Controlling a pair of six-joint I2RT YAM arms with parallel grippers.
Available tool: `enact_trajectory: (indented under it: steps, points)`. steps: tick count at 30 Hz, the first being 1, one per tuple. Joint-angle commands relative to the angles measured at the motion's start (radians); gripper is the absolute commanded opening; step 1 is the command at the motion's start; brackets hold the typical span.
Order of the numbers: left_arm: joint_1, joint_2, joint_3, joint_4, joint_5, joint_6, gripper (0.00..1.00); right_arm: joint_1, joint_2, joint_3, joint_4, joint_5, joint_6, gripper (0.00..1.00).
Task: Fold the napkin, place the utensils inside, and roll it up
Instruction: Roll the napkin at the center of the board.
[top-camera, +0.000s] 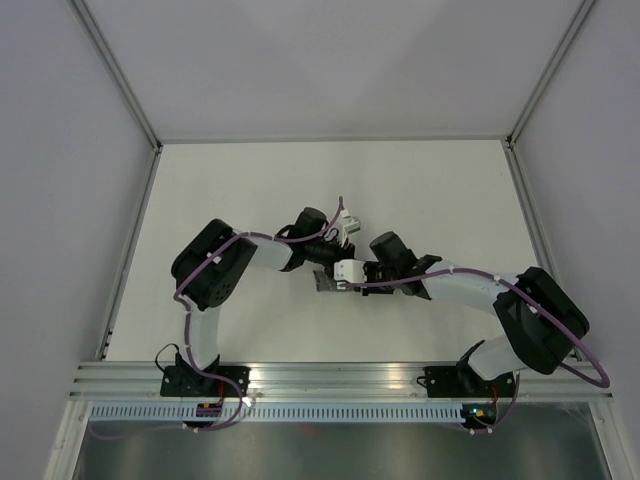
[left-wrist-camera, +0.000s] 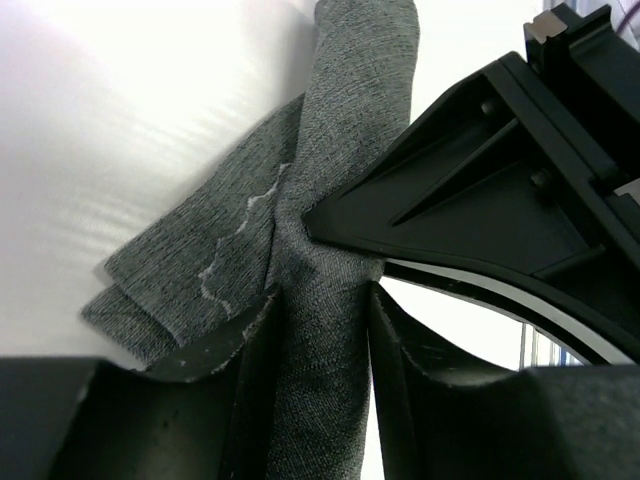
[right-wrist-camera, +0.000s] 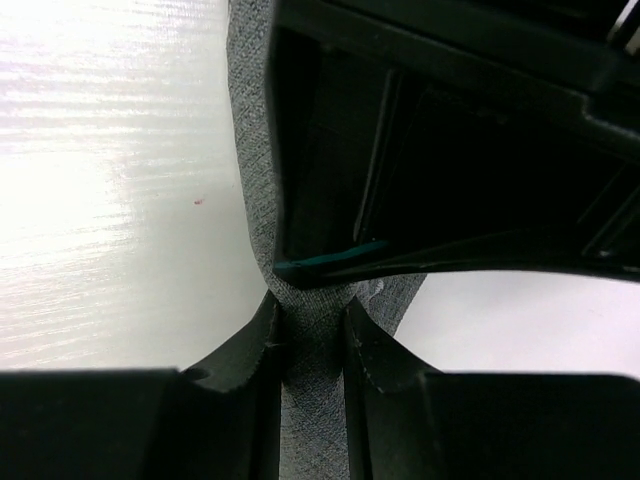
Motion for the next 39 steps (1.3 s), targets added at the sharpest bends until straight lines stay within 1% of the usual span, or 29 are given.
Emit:
enact_trajectory:
  steps: [1, 2, 3, 7, 8, 9, 10, 11, 13, 14, 16, 17, 19, 21, 24, 26, 29, 33, 39]
  points:
    - [0.022, -0.039, -0.061, -0.069, -0.091, -0.086, 0.48, -0.038, 0.062, 0.048, -0.189, -0.006, 0.045, 0.06]
    - [0.023, -0.051, -0.062, -0.065, -0.096, -0.093, 0.5, -0.045, 0.07, 0.068, -0.203, -0.017, 0.045, 0.06]
    - [0.028, -0.071, -0.062, -0.064, -0.117, -0.098, 0.58, -0.057, 0.077, 0.079, -0.233, -0.032, 0.045, 0.06]
    - [0.038, -0.122, -0.081, -0.029, -0.188, -0.148, 0.61, -0.084, 0.129, 0.119, -0.292, -0.058, 0.043, 0.05]
    - [0.043, -0.134, -0.094, -0.007, -0.234, -0.162, 0.65, -0.087, 0.14, 0.135, -0.313, -0.066, 0.043, 0.05]
    - [0.054, -0.148, -0.102, 0.004, -0.254, -0.176, 0.81, -0.097, 0.148, 0.143, -0.326, -0.075, 0.042, 0.05]
    - [0.058, -0.169, -0.108, 0.014, -0.277, -0.204, 0.89, -0.103, 0.165, 0.151, -0.338, -0.092, 0.042, 0.05]
    - [0.061, -0.185, -0.116, 0.013, -0.35, -0.216, 0.9, -0.11, 0.175, 0.169, -0.362, -0.103, 0.04, 0.04]
    - [0.074, -0.218, -0.119, 0.005, -0.4, -0.247, 0.88, -0.13, 0.203, 0.188, -0.384, -0.118, 0.042, 0.04]
    - [0.077, -0.234, -0.131, 0.004, -0.468, -0.257, 0.88, -0.136, 0.212, 0.206, -0.407, -0.136, 0.04, 0.04]
    - [0.084, -0.283, -0.159, 0.002, -0.542, -0.282, 0.89, -0.159, 0.235, 0.232, -0.424, -0.152, 0.043, 0.04]
    - [0.089, -0.3, -0.168, -0.007, -0.62, -0.296, 0.89, -0.171, 0.244, 0.241, -0.444, -0.166, 0.048, 0.04]
    - [0.112, -0.338, -0.197, 0.004, -0.67, -0.342, 0.9, -0.183, 0.272, 0.26, -0.464, -0.187, 0.051, 0.03]
    - [0.135, -0.392, -0.234, -0.002, -0.748, -0.38, 0.9, -0.203, 0.3, 0.286, -0.491, -0.21, 0.059, 0.03]
    - [0.149, -0.468, -0.282, -0.018, -0.844, -0.412, 0.91, -0.226, 0.346, 0.324, -0.519, -0.238, 0.094, 0.03]
    - [0.149, -0.522, -0.303, -0.031, -0.871, -0.414, 0.91, -0.241, 0.373, 0.359, -0.543, -0.256, 0.12, 0.02]
    - [0.149, -0.565, -0.331, -0.038, -0.871, -0.441, 0.91, -0.261, 0.425, 0.399, -0.551, -0.287, 0.178, 0.02]
    - [0.138, -0.617, -0.372, -0.033, -0.872, -0.507, 0.91, -0.283, 0.494, 0.454, -0.56, -0.328, 0.258, 0.02]
    - [0.071, -0.62, -0.4, -0.022, -0.941, -0.563, 0.91, -0.307, 0.588, 0.528, -0.528, -0.402, 0.433, 0.02]
